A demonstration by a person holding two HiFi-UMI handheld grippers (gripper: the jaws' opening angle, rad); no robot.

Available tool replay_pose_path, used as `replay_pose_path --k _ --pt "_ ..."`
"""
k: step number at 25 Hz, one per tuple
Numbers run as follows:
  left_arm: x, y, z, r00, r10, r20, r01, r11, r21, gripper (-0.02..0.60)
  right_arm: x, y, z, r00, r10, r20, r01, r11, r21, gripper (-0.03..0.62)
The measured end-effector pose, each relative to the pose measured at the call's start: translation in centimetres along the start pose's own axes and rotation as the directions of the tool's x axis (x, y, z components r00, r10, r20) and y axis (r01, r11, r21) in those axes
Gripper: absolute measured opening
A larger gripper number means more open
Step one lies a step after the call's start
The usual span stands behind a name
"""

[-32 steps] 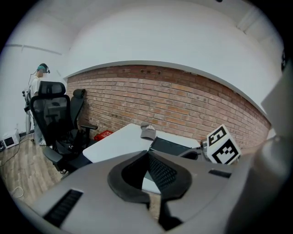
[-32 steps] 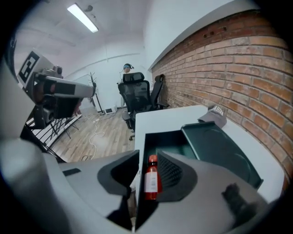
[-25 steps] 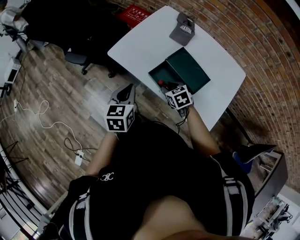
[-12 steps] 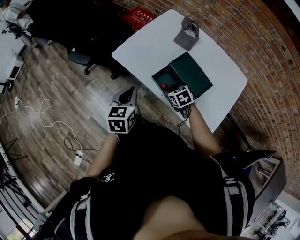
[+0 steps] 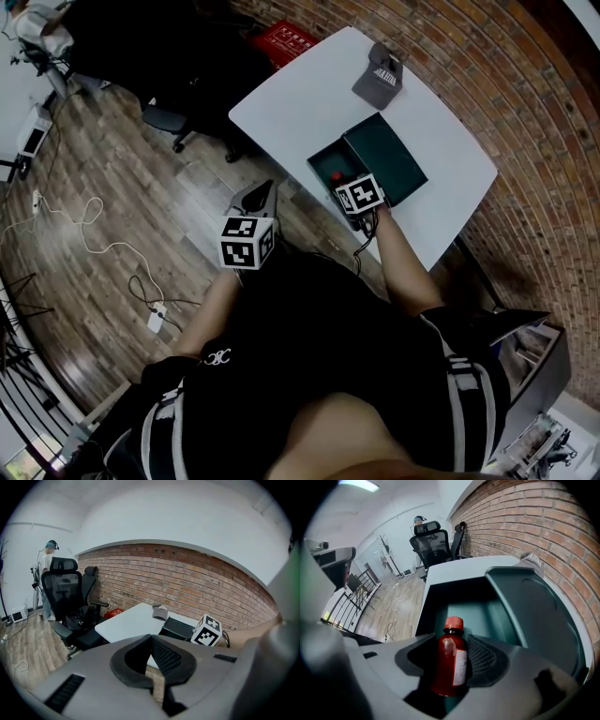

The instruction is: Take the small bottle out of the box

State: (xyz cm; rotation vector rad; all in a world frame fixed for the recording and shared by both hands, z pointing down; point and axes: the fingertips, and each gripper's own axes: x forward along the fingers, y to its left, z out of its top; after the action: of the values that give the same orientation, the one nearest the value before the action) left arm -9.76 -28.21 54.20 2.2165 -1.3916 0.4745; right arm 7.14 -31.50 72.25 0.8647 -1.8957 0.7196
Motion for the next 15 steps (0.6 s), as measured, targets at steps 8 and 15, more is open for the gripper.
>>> replay_pose_path --k 8,15 --pt "0.4 0.1 0.2 1.000 0.011 -0.002 -0.011 1.000 0.007 0.014 1.5 -0.6 0.0 0.998 -0.052 0.018 0.053 0.997 -0.051 0.216" --pt "0.9 -1.4 0.4 1.000 -0.009 0.001 0.009 1.000 0.026 0.014 1.5 -0.7 0.1 0.999 -0.049 0.024 0.050 0.998 -0.043 0.216"
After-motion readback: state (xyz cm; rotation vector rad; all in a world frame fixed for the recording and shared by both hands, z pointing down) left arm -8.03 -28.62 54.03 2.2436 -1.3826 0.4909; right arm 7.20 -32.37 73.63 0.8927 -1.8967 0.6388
